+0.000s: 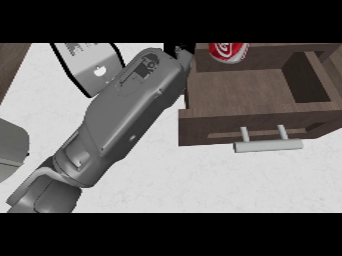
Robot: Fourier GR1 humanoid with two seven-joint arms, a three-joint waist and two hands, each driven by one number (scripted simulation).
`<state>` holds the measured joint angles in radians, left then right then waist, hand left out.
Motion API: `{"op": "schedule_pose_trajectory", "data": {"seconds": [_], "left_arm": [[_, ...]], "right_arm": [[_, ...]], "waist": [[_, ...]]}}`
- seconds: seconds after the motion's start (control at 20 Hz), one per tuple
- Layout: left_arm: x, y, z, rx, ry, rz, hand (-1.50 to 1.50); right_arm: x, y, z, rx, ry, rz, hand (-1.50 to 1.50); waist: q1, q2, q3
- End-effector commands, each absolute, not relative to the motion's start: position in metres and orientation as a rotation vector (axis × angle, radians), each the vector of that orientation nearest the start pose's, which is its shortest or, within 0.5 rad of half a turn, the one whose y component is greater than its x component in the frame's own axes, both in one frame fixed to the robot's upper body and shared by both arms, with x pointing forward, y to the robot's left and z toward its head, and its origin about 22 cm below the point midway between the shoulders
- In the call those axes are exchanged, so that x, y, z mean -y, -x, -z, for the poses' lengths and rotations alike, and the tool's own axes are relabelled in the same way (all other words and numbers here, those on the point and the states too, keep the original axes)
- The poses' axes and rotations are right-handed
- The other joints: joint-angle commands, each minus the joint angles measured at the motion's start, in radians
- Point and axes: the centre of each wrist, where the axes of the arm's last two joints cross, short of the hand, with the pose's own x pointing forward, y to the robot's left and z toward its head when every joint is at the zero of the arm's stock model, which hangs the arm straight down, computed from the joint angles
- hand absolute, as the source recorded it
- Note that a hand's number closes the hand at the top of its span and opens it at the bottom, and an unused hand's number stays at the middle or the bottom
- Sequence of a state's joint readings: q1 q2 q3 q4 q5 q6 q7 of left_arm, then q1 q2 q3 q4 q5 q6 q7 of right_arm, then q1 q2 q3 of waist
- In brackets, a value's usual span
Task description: Pick up the can, place it into the drawer and close the drawer
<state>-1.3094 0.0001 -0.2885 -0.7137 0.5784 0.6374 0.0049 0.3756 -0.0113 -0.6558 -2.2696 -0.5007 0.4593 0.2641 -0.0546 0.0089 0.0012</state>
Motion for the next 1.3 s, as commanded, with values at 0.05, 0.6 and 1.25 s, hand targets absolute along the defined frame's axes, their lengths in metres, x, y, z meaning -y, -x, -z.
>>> {"op": "schedule_pose_trajectory", "data": {"seconds": [0.05,0.6,1.25], "left_arm": [[0.014,-0.413,-0.216,1.699,0.138,-0.062,1.50],[0.013,-0.420,-0.185,1.636,0.033,-0.019,1.50],[0.012,-0.423,-0.174,1.622,-0.042,-0.057,-1.50]], "right_arm": [[0.358,-0.072,-0.118,1.793,0.142,0.128,-1.50],[0.356,-0.084,-0.121,1.808,0.103,0.111,-1.50],[0.352,-0.092,-0.133,1.816,0.108,0.095,-1.50]], "waist": [[-0.017,-0.001,0.000],[-0.028,0.007,0.001],[-0.035,0.014,0.001]]}}
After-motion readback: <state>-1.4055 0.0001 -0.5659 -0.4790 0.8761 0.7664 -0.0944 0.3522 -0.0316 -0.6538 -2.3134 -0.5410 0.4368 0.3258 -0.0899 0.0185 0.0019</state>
